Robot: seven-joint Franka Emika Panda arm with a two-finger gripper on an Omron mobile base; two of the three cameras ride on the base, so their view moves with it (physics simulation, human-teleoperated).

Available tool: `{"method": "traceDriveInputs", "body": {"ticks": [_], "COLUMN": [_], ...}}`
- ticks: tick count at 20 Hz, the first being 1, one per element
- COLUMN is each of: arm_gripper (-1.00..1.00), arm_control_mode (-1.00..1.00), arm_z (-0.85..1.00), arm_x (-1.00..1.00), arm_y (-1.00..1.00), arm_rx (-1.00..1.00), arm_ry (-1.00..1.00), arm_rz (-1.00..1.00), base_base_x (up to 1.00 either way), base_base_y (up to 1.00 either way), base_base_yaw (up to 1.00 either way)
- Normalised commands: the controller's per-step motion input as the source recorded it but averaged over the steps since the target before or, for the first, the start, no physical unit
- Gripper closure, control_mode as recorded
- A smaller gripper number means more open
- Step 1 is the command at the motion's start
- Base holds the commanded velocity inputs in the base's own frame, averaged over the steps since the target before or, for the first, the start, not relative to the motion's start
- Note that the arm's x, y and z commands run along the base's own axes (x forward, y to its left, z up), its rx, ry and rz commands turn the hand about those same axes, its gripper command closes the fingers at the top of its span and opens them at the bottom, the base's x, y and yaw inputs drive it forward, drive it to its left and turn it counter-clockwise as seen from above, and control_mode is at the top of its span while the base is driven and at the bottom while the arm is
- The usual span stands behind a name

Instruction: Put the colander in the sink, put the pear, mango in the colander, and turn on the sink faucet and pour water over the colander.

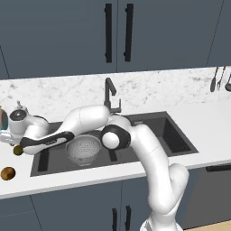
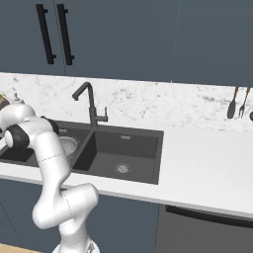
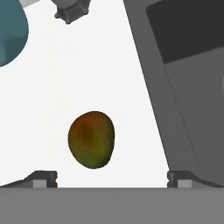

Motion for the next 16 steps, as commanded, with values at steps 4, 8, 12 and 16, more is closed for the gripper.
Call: {"method": "traceDriveInputs", "body": {"ticks": [4,8,12,16], "arm_gripper": [-1.0,-1.0,-1.0,-1.0], "arm_control_mode": [-1.0,-1.0,-1.0,-1.0], "arm_z": [-0.11,-0.16,-0.18,-0.15], "arm_x": [0.0,0.02,0.17,0.2], "arm_y": [0.04,0.0,0.0,0.0], "arm_rx": [0.0,0.0,0.0,0.0], "arm_ry": [0.0,0.01,0.06,0.06], "arm_rz": [0.06,0.05,0.03,0.0], "base_base_x": [0.0,0.0,0.0,0.0], "base_base_y": [0.0,0.0,0.0,0.0], "base_base_yaw": [0.0,0.0,0.0,0.0]}}
